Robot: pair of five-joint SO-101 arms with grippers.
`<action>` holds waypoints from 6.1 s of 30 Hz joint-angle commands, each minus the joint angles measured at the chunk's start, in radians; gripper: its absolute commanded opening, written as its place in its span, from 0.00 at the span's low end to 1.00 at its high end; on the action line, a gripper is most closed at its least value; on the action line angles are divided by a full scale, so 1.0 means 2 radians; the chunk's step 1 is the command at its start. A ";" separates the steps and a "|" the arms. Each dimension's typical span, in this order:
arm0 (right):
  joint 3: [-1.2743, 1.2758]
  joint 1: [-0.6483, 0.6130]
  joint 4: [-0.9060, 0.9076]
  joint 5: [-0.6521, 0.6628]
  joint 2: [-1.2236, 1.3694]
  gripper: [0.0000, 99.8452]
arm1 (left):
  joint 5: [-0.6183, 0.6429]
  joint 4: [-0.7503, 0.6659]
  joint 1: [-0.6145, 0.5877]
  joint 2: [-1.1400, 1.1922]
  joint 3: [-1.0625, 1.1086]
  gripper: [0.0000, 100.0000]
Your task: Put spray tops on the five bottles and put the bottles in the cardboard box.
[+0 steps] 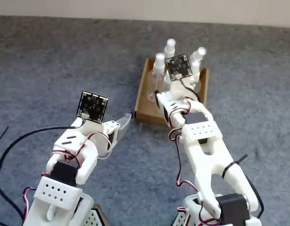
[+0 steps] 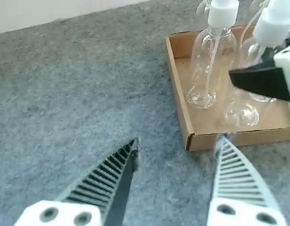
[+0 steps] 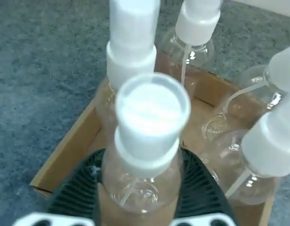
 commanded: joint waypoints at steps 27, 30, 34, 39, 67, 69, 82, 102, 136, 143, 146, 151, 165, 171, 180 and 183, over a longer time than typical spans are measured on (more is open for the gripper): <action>0.031 -0.003 -0.023 -0.002 0.005 0.02 | -0.002 -0.011 -0.004 -0.001 -0.003 0.23; 0.031 -0.003 -0.023 -0.004 0.005 0.07 | -0.002 -0.011 -0.004 -0.001 -0.003 0.23; 0.031 -0.003 -0.020 -0.004 0.005 0.13 | -0.002 -0.011 -0.004 -0.001 -0.003 0.23; 0.031 -0.003 -0.020 -0.005 0.005 0.15 | -0.002 -0.011 -0.004 -0.001 -0.003 0.23; 0.027 -0.003 0.013 -0.005 0.004 0.28 | -0.002 -0.011 -0.004 -0.001 -0.003 0.23; 0.026 -0.003 0.013 -0.005 0.004 0.28 | -0.002 -0.011 -0.004 -0.001 -0.003 0.23; 0.026 -0.001 0.013 -0.005 0.004 0.28 | -0.002 -0.011 -0.004 -0.001 -0.003 0.23; -0.044 0.070 0.177 -0.005 -0.170 0.28 | -0.002 -0.011 -0.005 -0.001 -0.003 0.23; -0.349 0.130 0.301 -0.166 0.096 0.28 | -0.002 -0.011 -0.026 -0.001 -0.003 0.23; -0.349 0.125 0.301 -0.166 0.097 0.28 | -0.002 -0.011 -0.034 -0.001 -0.004 0.23; -0.349 0.108 0.323 -0.137 0.097 0.28 | -0.002 -0.012 -0.066 -0.001 -0.008 0.23; -0.353 0.069 0.366 -0.114 0.096 0.28 | 0.000 -0.034 -0.112 -0.001 -0.007 0.23; -0.349 0.072 0.303 -0.249 0.156 0.28 | -0.002 -0.035 -0.195 -0.001 0.030 0.23; -0.353 0.074 0.259 -0.278 0.201 0.28 | -0.002 -0.036 -0.194 -0.001 0.032 0.23; -0.353 0.076 0.241 -0.281 0.246 0.28 | -0.002 -0.036 -0.194 -0.001 0.033 0.23; -0.353 0.084 0.241 -0.281 0.259 0.27 | -0.002 -0.036 -0.194 -0.001 0.033 0.23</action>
